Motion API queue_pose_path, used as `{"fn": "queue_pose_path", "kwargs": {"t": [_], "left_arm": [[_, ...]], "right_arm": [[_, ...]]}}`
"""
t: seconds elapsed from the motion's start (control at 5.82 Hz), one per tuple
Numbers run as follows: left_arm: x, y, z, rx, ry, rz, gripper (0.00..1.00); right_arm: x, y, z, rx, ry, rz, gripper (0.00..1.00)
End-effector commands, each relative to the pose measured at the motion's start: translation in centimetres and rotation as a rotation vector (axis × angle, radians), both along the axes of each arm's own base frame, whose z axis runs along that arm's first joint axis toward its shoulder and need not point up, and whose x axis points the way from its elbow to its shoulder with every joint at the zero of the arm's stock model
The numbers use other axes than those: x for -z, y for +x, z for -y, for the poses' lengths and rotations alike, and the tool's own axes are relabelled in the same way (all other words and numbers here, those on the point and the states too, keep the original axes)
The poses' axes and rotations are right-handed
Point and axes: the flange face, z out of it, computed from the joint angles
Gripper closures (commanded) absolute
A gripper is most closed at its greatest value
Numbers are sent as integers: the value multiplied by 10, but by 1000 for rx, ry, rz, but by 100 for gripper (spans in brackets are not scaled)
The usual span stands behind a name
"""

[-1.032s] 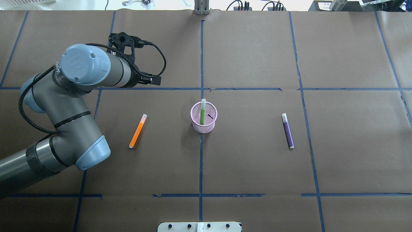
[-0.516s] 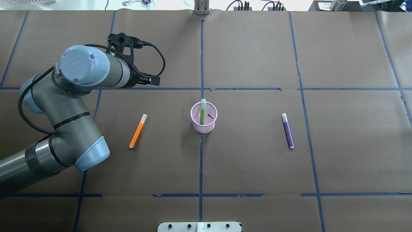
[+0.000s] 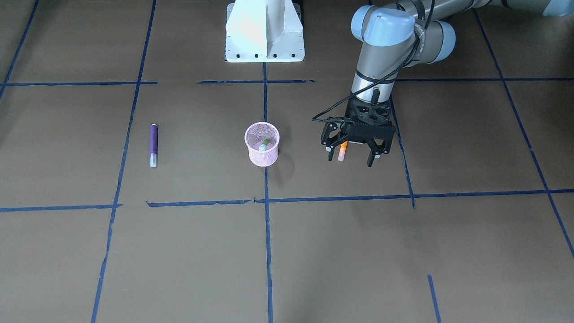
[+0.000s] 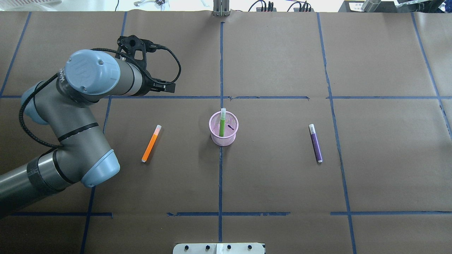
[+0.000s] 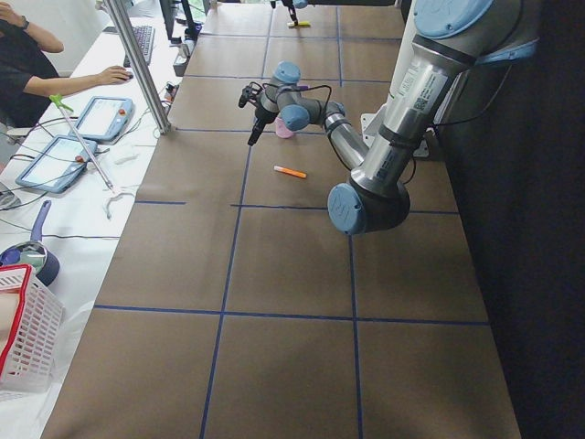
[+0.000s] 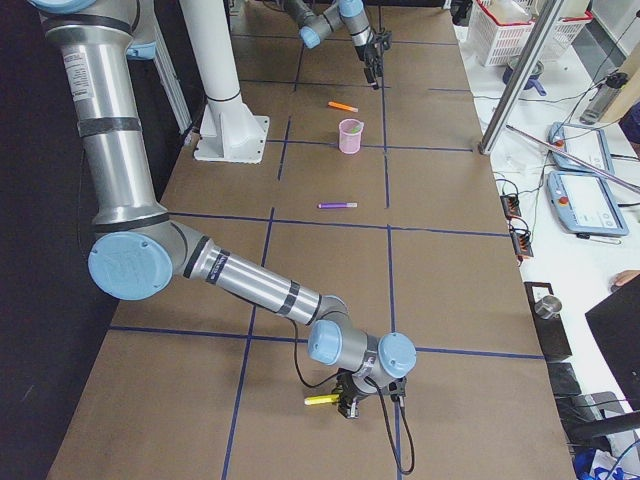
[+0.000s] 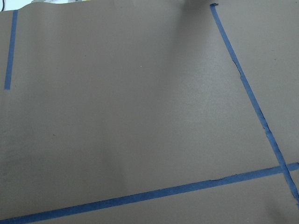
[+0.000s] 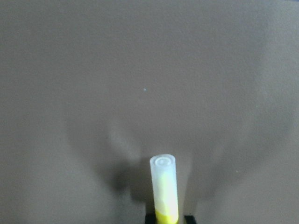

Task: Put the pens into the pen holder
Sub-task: 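Raise the left gripper away from the cup while the right gripper grasps the yellow highlighter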

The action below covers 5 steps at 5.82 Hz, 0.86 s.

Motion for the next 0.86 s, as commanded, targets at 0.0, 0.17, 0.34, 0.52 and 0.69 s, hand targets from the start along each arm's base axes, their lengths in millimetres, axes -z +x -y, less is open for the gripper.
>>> {"fn": "queue_pose_path", "kwargs": {"t": [0.0, 0.17, 0.34, 0.52, 0.69], "left_arm": [[2, -2, 0, 2, 3, -3, 0], [5, -5, -2, 2, 9, -11, 0], [8, -8, -3, 5, 13, -17, 0], [11, -9, -4, 6, 17, -22, 0], [12, -9, -5, 6, 17, -23, 0]], "right_arm": [[-1, 0, -1, 1, -1, 0, 98], [1, 0, 1, 1, 4, 0, 100], [5, -2, 5, 3, 12, 3, 100], [34, 4, 22, -22, 68, 30, 100], [71, 1, 33, -41, 138, 74, 100]]}}
